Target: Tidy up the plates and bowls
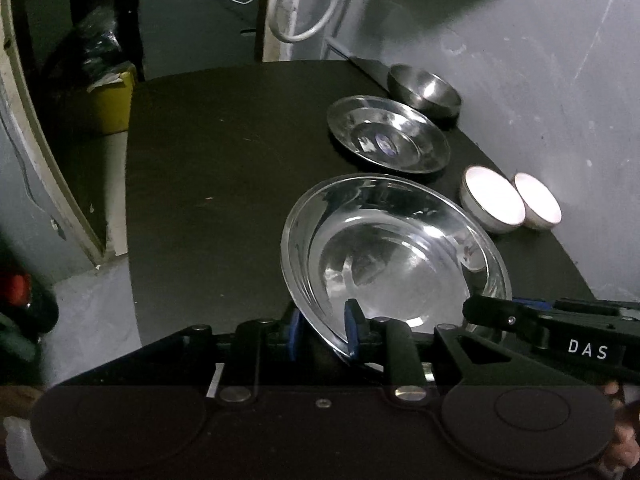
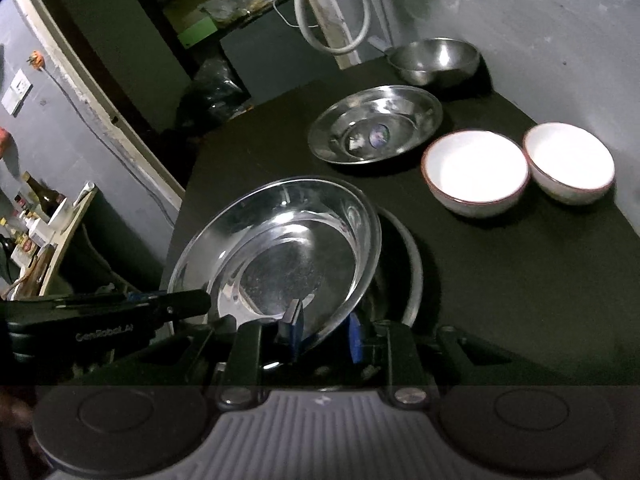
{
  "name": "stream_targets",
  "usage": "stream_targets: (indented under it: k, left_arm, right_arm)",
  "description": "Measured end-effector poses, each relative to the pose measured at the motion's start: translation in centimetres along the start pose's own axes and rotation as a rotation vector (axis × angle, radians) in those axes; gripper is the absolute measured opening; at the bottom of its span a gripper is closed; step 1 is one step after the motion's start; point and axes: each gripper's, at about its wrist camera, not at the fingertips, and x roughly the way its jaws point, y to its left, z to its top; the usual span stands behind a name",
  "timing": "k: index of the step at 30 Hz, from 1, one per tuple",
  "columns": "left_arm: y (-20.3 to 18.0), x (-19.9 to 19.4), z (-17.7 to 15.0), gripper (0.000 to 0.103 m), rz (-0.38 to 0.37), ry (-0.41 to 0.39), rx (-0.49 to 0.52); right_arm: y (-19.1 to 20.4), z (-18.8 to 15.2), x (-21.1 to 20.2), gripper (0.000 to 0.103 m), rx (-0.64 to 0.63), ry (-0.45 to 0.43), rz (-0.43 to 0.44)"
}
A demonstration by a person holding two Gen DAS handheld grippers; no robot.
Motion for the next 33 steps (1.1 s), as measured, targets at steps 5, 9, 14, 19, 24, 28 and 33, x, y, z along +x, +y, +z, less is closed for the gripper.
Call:
stream_targets:
  k: [5, 9, 14, 19, 24, 28, 33]
  left_arm:
    - [-1.0, 0.6, 0.0, 0.026, 0.020, 0.028, 0.017]
    - [-1.6, 1.1, -0.1, 0.026, 0.045, 0.056, 0.019]
    - [-2.0, 1.6, -0.2, 0.026, 0.066, 0.075, 0.017]
    - [-2.4, 1.9, -0.3, 0.027, 0.079, 0.087, -0.010]
    - [-2.6, 1.7, -0.5, 0.027, 0.112, 0.088, -0.017]
    - [-2.7, 1.1, -0.4, 0.040, 0.141, 0.073, -0.043]
    - [-2.9, -0.3, -0.5, 0.076, 0.191, 0.017, -0.079]
  right_arm:
    - [-0.8, 0.0, -0.2, 0.027, 0.000, 0.014, -0.006]
    - [-1.0, -0.1, -0.1, 0.028, -0.007, 0.036, -0.002]
    - [-1.0, -0.2, -0.2, 0.028, -0.032, 0.036, 0.002]
    - [-0.7, 0.1, -0.5, 0.035, -0.064, 0.043, -0.007]
    - [-0.8, 0.2, -0.7, 0.044, -0.081, 0.046, -0.001]
    - [-1.0, 0.1, -0.9, 0.061, -0.079, 0.056, -0.002]
    - [-1.7, -0.2, -1.4, 0.075, -0.065, 0.046, 0.014]
